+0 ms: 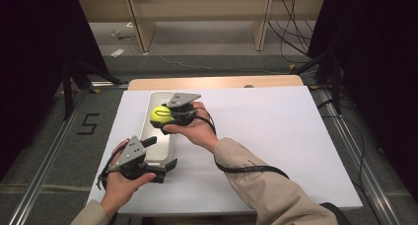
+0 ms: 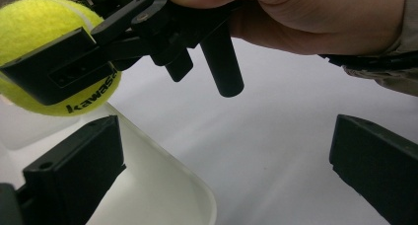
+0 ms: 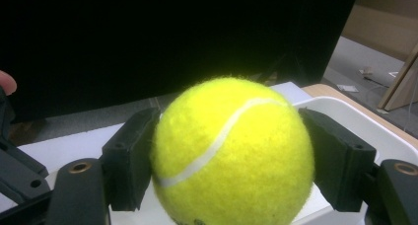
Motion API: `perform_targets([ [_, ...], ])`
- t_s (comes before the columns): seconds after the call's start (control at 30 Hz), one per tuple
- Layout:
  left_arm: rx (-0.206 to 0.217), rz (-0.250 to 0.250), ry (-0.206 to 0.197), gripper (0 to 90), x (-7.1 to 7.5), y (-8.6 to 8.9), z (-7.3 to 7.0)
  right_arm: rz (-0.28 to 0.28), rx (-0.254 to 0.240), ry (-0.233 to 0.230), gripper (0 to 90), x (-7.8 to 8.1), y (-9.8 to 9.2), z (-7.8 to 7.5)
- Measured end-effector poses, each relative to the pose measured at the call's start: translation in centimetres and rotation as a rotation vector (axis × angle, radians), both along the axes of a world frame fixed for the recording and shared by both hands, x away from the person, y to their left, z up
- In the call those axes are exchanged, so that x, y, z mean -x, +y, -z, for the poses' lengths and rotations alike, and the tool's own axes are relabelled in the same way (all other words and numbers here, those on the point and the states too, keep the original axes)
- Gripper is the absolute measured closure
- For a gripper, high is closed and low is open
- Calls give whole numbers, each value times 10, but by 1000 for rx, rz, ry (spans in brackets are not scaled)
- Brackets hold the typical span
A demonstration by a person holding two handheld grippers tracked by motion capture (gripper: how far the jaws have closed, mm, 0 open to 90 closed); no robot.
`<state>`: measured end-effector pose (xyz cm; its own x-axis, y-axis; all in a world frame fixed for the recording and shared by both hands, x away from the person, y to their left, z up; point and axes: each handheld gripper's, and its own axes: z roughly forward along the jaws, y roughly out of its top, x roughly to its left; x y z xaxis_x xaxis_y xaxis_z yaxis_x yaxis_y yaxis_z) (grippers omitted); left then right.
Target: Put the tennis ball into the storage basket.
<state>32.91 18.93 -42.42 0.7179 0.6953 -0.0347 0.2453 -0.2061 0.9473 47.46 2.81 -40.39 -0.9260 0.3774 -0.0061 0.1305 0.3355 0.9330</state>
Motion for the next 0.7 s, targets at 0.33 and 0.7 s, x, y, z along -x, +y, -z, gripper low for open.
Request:
perform_targets([
  [0.33,2,1,0,0,0,0,0,-4,8,7,277,-2,3,2],
  [0.7,1,1,0,0,0,0,0,-7,12,12,276,-3,7,5],
])
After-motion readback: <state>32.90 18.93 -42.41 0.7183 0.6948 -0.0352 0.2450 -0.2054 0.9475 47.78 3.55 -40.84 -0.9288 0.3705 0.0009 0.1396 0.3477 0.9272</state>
